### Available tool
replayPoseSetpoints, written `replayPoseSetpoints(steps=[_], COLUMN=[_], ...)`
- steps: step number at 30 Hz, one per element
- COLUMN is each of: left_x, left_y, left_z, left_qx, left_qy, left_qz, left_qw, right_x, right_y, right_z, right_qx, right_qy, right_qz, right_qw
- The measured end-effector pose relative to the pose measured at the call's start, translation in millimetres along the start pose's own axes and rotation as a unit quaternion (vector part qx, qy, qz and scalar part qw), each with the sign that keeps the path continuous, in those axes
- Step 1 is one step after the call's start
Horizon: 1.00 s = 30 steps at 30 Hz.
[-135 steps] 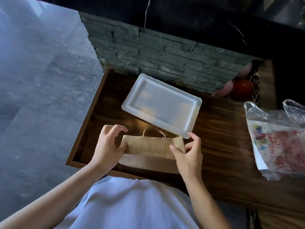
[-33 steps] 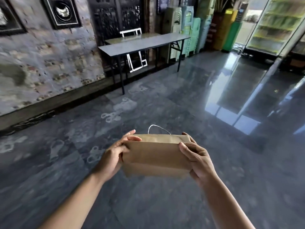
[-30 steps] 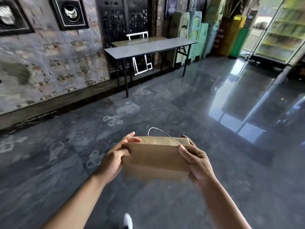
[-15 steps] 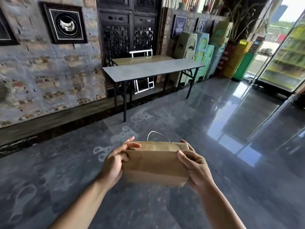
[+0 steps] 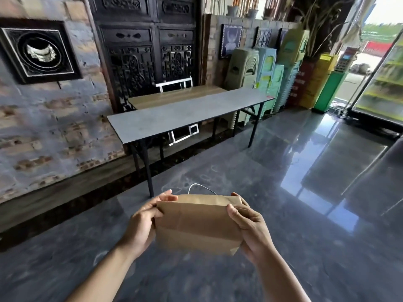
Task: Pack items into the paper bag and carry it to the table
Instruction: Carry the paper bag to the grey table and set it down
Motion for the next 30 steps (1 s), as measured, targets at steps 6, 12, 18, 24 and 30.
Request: replayPoseSetpoints(steps=[6, 12, 18, 24, 30], left_x=[144.0, 292.4, 481.9, 646.5, 732.7], left_y=[-5.7, -7.8, -4.7, 0.3, 63.7], left_z=[26.2, 29.6, 57.9, 109.3, 132.2], left_qx=[-0.012, -0.020, -0.029, -0.019, -0.015], left_qy=[-0.015, -0.021, -0.032, -0.036, -0.041], left_qz=[0.041, 0.040, 0.039, 0.043, 0.141], left_qw=[0.999, 0.999, 0.998, 0.998, 0.989], right_x=[164.5, 322.7, 509.7, 671.2, 795.5], right_y=[3.4, 2.6, -8.6, -34.7, -92.0], right_z=[-32.7, -35.2, -54.1, -87.6, -61.2], right_qx=[-0.001, -0.008, -0.045, -0.026, -0.008], right_qy=[-0.011, -0.029, -0.009, -0.016, -0.062], right_qz=[-0.043, -0.048, -0.032, -0.028, -0.094], right_qw=[0.999, 0.998, 0.998, 0.999, 0.994])
Point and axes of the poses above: each hand's wrist, its own x-axis towards the middle knuckle, its own y-axis out of the back of the hand, z = x × y, the point moved 2 cm from there along x, towards the middle knuckle, and after that the axes turned 8 degrees about -x, right-handed, at the moved point
